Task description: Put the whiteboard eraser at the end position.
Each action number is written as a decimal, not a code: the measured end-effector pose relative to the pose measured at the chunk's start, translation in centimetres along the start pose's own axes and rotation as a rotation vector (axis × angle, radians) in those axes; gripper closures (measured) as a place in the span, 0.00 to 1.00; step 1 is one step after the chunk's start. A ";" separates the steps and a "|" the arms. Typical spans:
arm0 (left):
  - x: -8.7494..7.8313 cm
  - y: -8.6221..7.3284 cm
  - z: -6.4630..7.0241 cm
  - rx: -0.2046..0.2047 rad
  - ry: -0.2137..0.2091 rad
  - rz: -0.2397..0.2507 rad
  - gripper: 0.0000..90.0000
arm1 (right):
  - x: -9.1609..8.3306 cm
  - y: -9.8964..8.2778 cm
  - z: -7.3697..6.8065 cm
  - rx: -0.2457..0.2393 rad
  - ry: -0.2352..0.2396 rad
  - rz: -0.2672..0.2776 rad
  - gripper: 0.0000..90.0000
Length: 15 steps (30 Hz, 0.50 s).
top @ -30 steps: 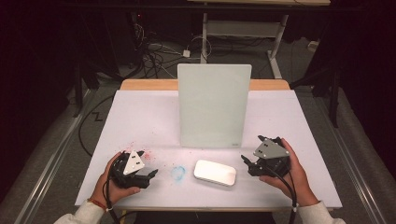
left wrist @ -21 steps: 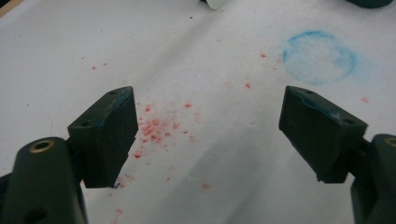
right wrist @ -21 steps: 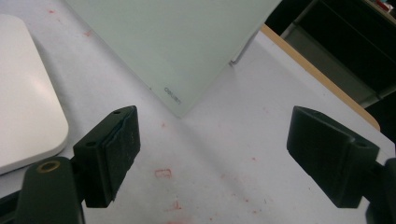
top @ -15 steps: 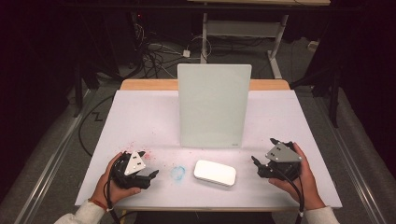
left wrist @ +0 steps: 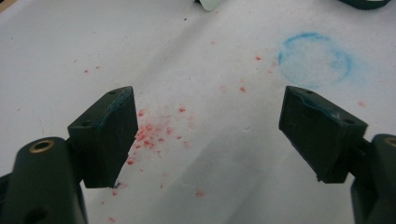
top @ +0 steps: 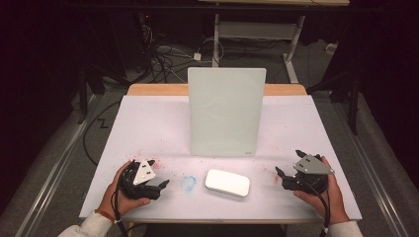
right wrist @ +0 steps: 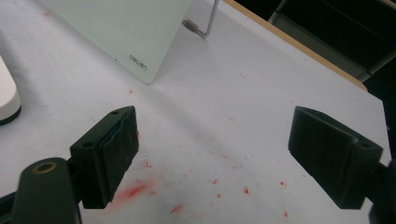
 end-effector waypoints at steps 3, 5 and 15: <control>0.0 -0.1 0.0 -0.001 -0.001 -0.002 0.21 | 0.0 -0.7 0.5 0.020 0.005 0.002 0.19; 0.0 0.0 -0.1 -0.003 -0.001 0.001 0.21 | 0.1 -1.3 0.7 0.038 0.007 -0.007 0.19; 0.3 0.2 -0.1 0.008 -0.007 -0.002 0.21 | 1.0 -2.4 -0.1 0.033 0.032 -0.032 0.19</control>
Point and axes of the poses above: each handheld gripper's, and its own axes: x roughly forward along the jaws, y roughly out of its top, z roughly to its right, the point moved 9 cm from there along x, roughly forward along the jaws, and after that the axes turned 13 degrees about x, right-handed, at the moved point
